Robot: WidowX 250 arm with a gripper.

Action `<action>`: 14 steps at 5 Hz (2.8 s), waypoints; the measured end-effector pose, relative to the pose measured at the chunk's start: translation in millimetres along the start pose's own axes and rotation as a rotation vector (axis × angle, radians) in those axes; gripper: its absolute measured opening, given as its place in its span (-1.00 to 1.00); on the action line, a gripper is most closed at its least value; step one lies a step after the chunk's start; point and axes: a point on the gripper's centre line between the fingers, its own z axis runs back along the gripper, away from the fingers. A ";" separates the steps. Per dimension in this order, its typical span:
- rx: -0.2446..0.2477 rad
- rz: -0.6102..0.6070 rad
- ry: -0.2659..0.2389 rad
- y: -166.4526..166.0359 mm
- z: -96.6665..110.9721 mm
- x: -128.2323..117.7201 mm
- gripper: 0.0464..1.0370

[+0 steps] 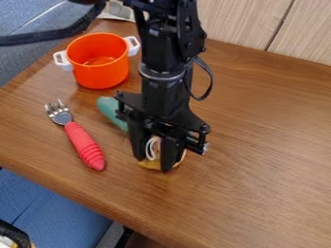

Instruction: Moved the yellow item to the upper right side of the wooden table

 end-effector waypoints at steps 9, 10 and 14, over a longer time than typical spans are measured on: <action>-0.023 -0.011 -0.037 -31.3 17.5 193.4 -0.44; -0.016 -0.031 -0.032 -38.8 17.5 194.3 -0.35; 0.001 -0.026 -0.057 -49.0 39.1 187.0 0.93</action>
